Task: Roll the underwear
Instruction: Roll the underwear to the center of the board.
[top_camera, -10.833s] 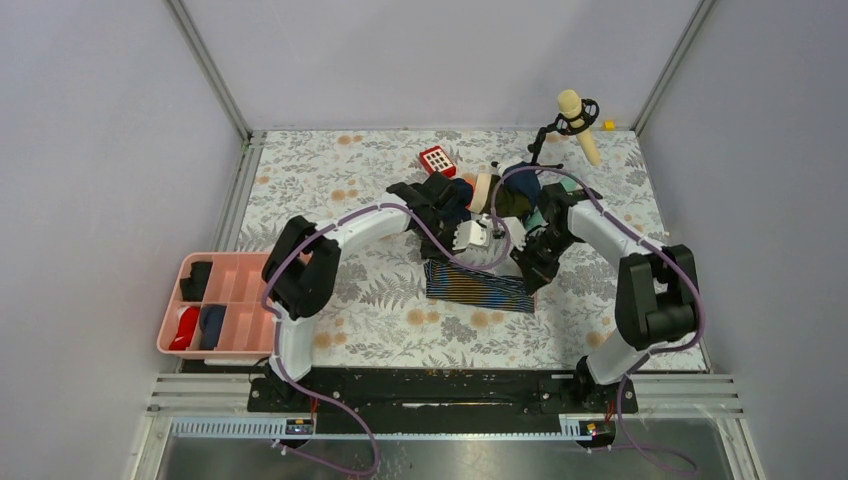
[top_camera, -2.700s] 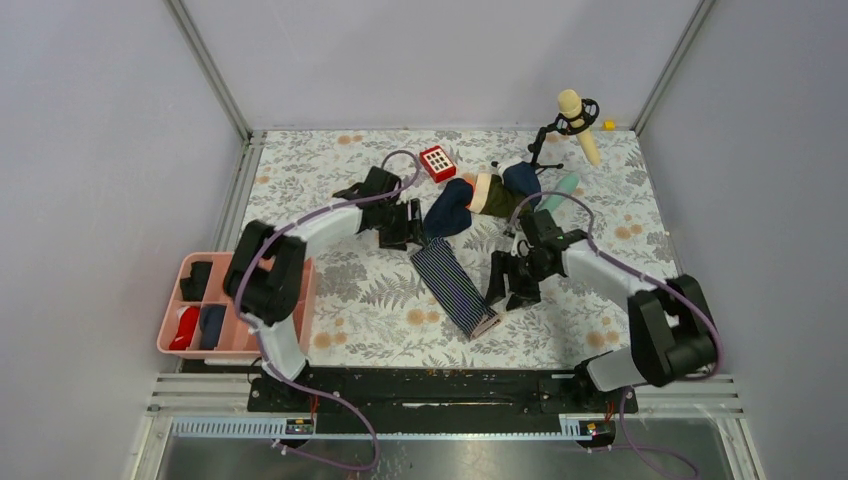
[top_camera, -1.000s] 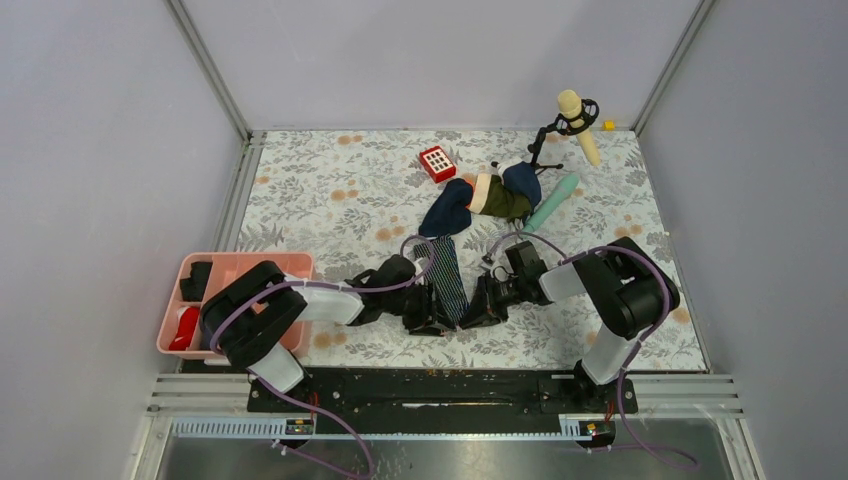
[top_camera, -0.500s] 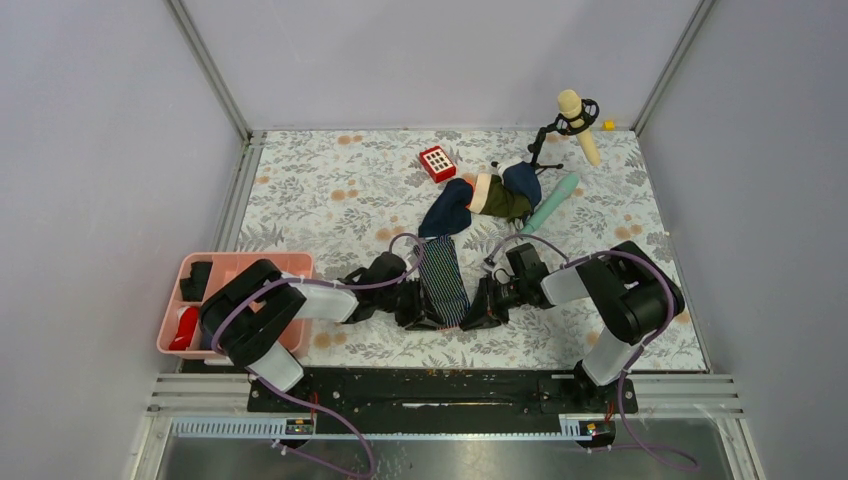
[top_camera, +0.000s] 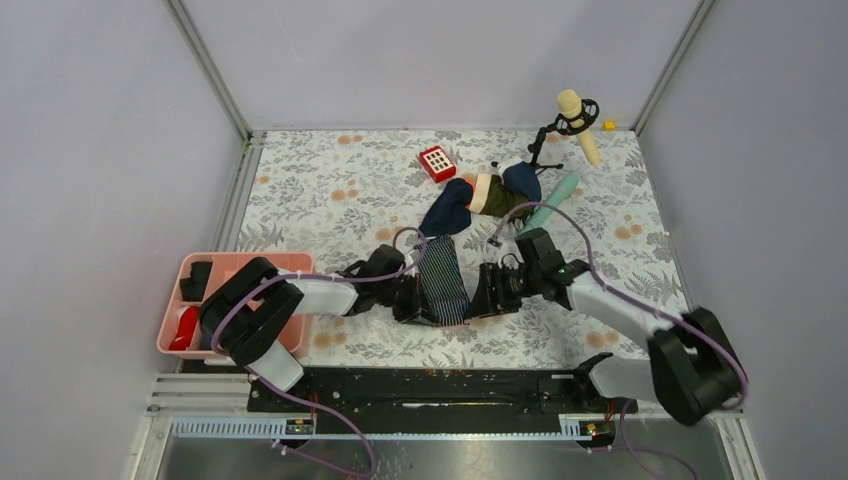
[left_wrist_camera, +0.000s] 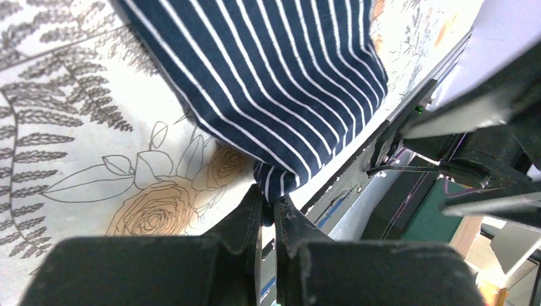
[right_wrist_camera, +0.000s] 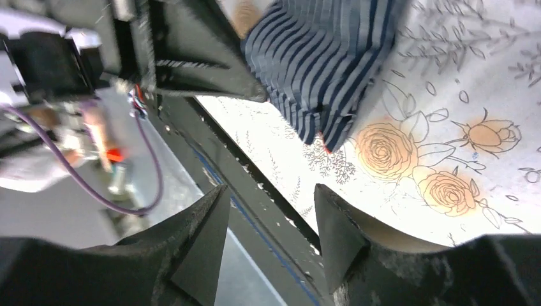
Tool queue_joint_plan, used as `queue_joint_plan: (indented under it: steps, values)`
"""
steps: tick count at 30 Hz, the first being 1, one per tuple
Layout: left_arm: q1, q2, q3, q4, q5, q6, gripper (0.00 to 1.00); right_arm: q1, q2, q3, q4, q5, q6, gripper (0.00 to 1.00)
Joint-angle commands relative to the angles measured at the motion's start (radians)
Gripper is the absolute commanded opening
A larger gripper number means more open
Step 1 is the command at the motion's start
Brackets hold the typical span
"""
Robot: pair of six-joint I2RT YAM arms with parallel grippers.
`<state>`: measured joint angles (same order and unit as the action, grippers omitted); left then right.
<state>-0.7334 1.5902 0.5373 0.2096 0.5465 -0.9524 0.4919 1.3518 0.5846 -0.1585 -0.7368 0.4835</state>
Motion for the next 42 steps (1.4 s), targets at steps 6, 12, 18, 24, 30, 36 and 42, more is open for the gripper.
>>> queue_joint_plan:
  steps: [6, 12, 18, 24, 30, 36, 42]
  values:
    - [0.063, -0.082, 0.04, -0.058, 0.181, 0.041, 0.0, 0.397, -0.349, -0.106, 0.248, 0.463, -0.47, 0.61]
    - [0.107, -0.063, 0.028, -0.049, 0.308, -0.028, 0.0, 0.538, -0.334, -0.116, 0.394, 0.56, -0.819, 0.67]
    - [0.144, 0.079, 0.1, -0.073, 0.427, -0.043, 0.0, 0.591, -0.335, -0.206, 0.536, 0.506, -1.071, 0.72]
    - [0.173, 0.144, 0.145, -0.024, 0.47, -0.113, 0.0, 0.655, -0.277, -0.292, 0.683, 0.588, -1.179, 0.72]
    - [0.176, 0.166, 0.166, -0.029, 0.5, -0.148, 0.0, 0.676, -0.145, -0.313, 0.863, 0.721, -1.24, 0.68]
    - [0.19, 0.191, 0.179, -0.051, 0.523, -0.151, 0.0, 0.68, -0.078, -0.304, 0.932, 0.779, -1.274, 0.65]
    - [0.204, 0.19, 0.178, -0.053, 0.524, -0.156, 0.0, 0.687, -0.078, -0.323, 0.908, 0.792, -1.28, 0.63]
